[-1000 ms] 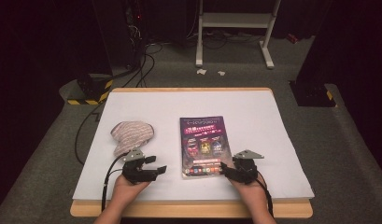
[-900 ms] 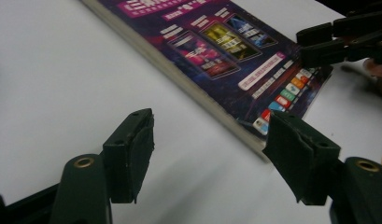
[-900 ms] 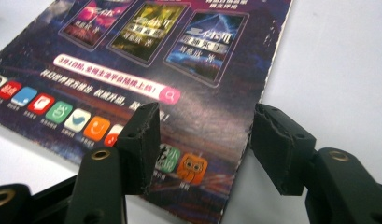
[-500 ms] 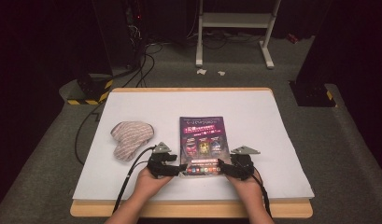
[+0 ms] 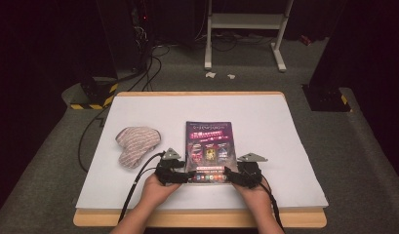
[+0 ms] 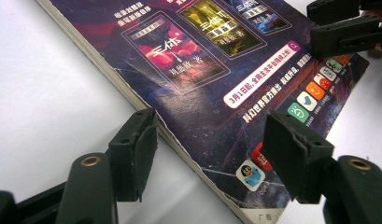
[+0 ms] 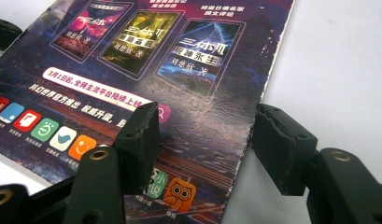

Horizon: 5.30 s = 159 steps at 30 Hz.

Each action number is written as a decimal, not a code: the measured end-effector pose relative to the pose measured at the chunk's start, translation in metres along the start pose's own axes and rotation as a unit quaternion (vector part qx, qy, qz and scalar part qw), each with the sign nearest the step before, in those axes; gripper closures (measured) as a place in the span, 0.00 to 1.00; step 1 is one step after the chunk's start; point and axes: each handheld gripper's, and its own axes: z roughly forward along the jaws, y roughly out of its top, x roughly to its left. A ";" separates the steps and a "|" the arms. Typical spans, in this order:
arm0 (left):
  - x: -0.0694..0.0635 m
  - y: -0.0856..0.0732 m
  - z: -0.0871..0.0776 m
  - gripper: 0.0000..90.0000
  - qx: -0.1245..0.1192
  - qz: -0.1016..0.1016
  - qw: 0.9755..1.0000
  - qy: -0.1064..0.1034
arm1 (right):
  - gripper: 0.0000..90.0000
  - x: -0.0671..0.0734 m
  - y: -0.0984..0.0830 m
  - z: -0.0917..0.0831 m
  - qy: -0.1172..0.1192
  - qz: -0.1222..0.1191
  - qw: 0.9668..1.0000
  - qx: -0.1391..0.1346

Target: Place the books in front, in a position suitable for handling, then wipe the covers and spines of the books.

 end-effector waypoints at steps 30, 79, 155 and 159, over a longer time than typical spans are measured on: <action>0.020 -0.017 -0.024 0.42 -0.019 -0.023 0.999 0.034 | 0.46 0.032 0.009 0.014 0.034 -0.035 0.999 0.008; 0.143 -0.004 -0.076 0.19 0.066 -0.105 0.974 0.187 | 0.47 -0.050 -0.013 -0.044 0.016 -0.011 0.995 -0.100; -0.041 0.003 -0.007 0.67 0.013 0.086 0.993 0.074 | 0.45 -0.060 -0.020 -0.047 -0.003 -0.019 0.994 -0.103; -0.063 0.017 0.016 0.67 0.012 0.096 0.994 0.047 | 0.44 -0.068 -0.020 -0.051 -0.013 -0.008 0.994 -0.108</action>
